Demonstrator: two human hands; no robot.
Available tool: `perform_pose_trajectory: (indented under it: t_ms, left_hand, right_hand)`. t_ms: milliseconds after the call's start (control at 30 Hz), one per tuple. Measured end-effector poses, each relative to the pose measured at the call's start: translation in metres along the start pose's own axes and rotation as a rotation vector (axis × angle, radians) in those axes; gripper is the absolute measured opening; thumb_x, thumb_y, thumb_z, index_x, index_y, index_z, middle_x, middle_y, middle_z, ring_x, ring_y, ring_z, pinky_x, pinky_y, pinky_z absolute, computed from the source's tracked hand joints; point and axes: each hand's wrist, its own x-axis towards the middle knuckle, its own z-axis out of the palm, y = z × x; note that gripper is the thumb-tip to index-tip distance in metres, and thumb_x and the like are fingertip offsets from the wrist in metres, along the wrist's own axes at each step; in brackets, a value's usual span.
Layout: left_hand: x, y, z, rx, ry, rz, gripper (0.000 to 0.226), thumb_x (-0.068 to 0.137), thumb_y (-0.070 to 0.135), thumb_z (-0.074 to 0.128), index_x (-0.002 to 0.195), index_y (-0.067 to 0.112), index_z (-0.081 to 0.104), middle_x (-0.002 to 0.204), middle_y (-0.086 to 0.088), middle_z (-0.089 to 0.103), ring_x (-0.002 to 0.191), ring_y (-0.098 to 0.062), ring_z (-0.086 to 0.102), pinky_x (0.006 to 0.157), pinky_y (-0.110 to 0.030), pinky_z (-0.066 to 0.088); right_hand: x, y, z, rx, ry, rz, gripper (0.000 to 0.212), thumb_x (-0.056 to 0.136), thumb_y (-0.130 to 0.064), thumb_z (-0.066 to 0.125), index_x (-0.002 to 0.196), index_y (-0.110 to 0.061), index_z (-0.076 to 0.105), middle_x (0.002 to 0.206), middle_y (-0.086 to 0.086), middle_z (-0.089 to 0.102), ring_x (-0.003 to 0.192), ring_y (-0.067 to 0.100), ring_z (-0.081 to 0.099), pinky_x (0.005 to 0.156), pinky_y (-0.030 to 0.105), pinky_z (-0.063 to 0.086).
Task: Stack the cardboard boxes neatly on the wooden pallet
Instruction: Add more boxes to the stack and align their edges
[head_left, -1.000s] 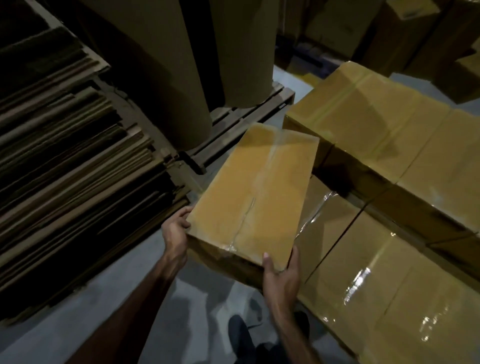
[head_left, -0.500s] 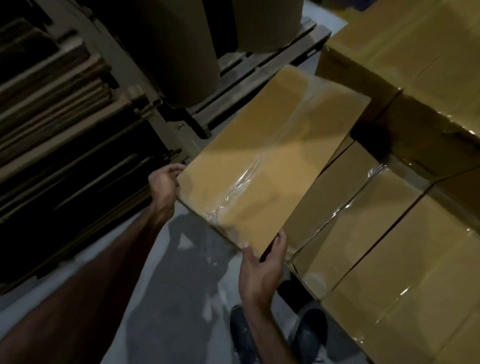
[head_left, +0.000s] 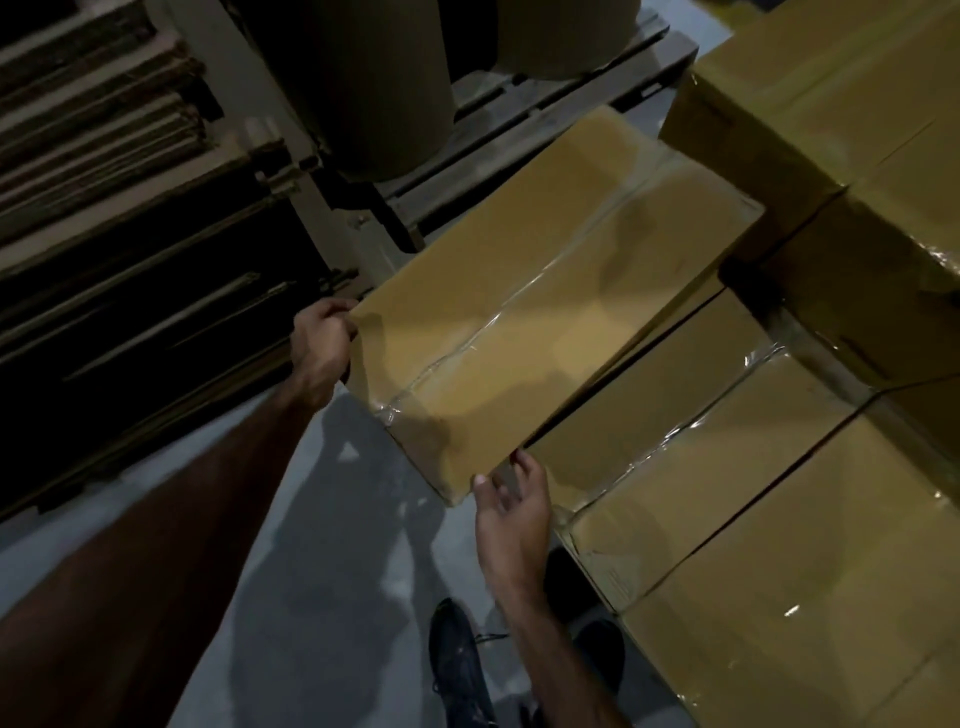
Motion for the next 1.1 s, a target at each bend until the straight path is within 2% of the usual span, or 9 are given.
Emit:
perform_pose_trajectory:
  t_ms: [100, 167, 233, 333, 533, 633, 733, 900, 1100]
  left_hand:
    - [-0.019, -0.013, 0.006, 0.053, 0.047, -0.011, 0.063, 0.085, 0.027, 0.061, 0.148, 0.026, 0.057, 0.141, -0.004, 0.064, 0.129, -0.027, 0.059, 0.107, -0.046, 0.051]
    - [-0.035, -0.022, 0.01, -0.012, 0.123, -0.07, 0.084, 0.081, 0.034, 0.066, 0.16, 0.025, 0.04, 0.155, -0.006, 0.052, 0.14, -0.029, 0.05, 0.117, -0.049, 0.042]
    - [-0.048, -0.033, 0.013, -0.109, 0.179, -0.124, 0.088, 0.073, 0.038, 0.07, 0.156, 0.024, 0.043, 0.146, -0.007, 0.059, 0.131, -0.031, 0.058, 0.113, -0.05, 0.047]
    - [-0.066, -0.042, 0.021, -0.221, 0.132, -0.146, 0.071, 0.074, 0.038, 0.071, 0.141, 0.024, 0.053, 0.125, -0.003, 0.069, 0.111, -0.027, 0.068, 0.1, -0.048, 0.057]
    - [-0.078, -0.044, 0.033, -0.423, 0.122, -0.276, 0.061, 0.084, 0.059, 0.064, 0.131, 0.021, 0.06, 0.121, -0.007, 0.072, 0.112, -0.036, 0.069, 0.094, -0.053, 0.057]
    - [-0.078, -0.043, 0.036, -0.519, 0.158, -0.262, 0.045, 0.103, 0.053, 0.053, 0.131, 0.019, 0.06, 0.12, -0.007, 0.07, 0.106, -0.032, 0.068, 0.09, -0.051, 0.056]
    - [-0.066, -0.058, 0.035, -0.607, 0.104, -0.251, 0.07, 0.09, 0.073, 0.056, 0.136, 0.021, 0.066, 0.127, -0.01, 0.073, 0.117, -0.037, 0.069, 0.099, -0.06, 0.056]
    - [-0.046, -0.054, 0.03, -0.695, 0.074, -0.303, 0.084, 0.09, 0.083, 0.049, 0.144, 0.02, 0.063, 0.134, -0.01, 0.071, 0.125, -0.031, 0.067, 0.109, -0.054, 0.05]
    - [-0.03, -0.049, 0.024, -0.607, 0.049, -0.25, 0.074, 0.099, 0.066, 0.054, 0.145, 0.008, 0.057, 0.133, -0.017, 0.07, 0.122, -0.035, 0.068, 0.104, -0.052, 0.055]
  right_hand:
    - [0.019, -0.016, -0.025, -0.197, 0.07, -0.104, 0.055, 0.101, -0.025, 0.068, 0.152, -0.028, 0.047, 0.143, -0.01, 0.059, 0.129, 0.012, 0.06, 0.106, 0.044, 0.054]
    - [0.035, -0.033, -0.048, -0.342, 0.103, -0.192, 0.056, 0.102, -0.028, 0.065, 0.154, -0.026, 0.044, 0.147, -0.003, 0.059, 0.131, 0.016, 0.059, 0.107, 0.044, 0.052]
    - [0.055, -0.051, -0.076, -0.489, 0.101, -0.273, 0.057, 0.103, -0.03, 0.062, 0.156, -0.024, 0.042, 0.154, 0.001, 0.053, 0.136, 0.021, 0.054, 0.11, 0.042, 0.047]
    - [0.085, -0.078, -0.115, -0.712, 0.028, -0.409, 0.06, 0.103, -0.031, 0.061, 0.158, -0.023, 0.04, 0.162, 0.001, 0.043, 0.145, 0.022, 0.044, 0.117, 0.043, 0.041]
    - [0.126, -0.121, -0.15, -1.059, -0.181, -0.653, 0.061, 0.106, -0.038, 0.052, 0.16, -0.016, 0.037, 0.169, 0.006, 0.028, 0.152, 0.024, 0.033, 0.121, 0.05, 0.037]
    - [0.138, -0.129, -0.141, -1.149, -0.269, -0.753, 0.062, 0.104, -0.042, 0.048, 0.16, -0.015, 0.037, 0.168, 0.009, 0.031, 0.155, 0.027, 0.028, 0.125, 0.054, 0.028]
    - [0.146, -0.132, -0.122, -1.235, -0.322, -0.848, 0.062, 0.104, -0.039, 0.051, 0.16, -0.016, 0.037, 0.169, 0.008, 0.031, 0.157, 0.027, 0.025, 0.127, 0.052, 0.017]
    - [0.163, -0.142, -0.089, -1.294, -0.336, -0.925, 0.062, 0.1, -0.049, 0.046, 0.154, -0.02, 0.043, 0.167, 0.003, 0.035, 0.156, 0.025, 0.026, 0.127, 0.055, 0.019]
    - [0.179, -0.146, -0.07, -1.398, -0.354, -0.891, 0.07, 0.099, -0.061, 0.046, 0.157, -0.023, 0.037, 0.17, -0.001, 0.026, 0.158, 0.026, 0.019, 0.125, 0.063, 0.018]
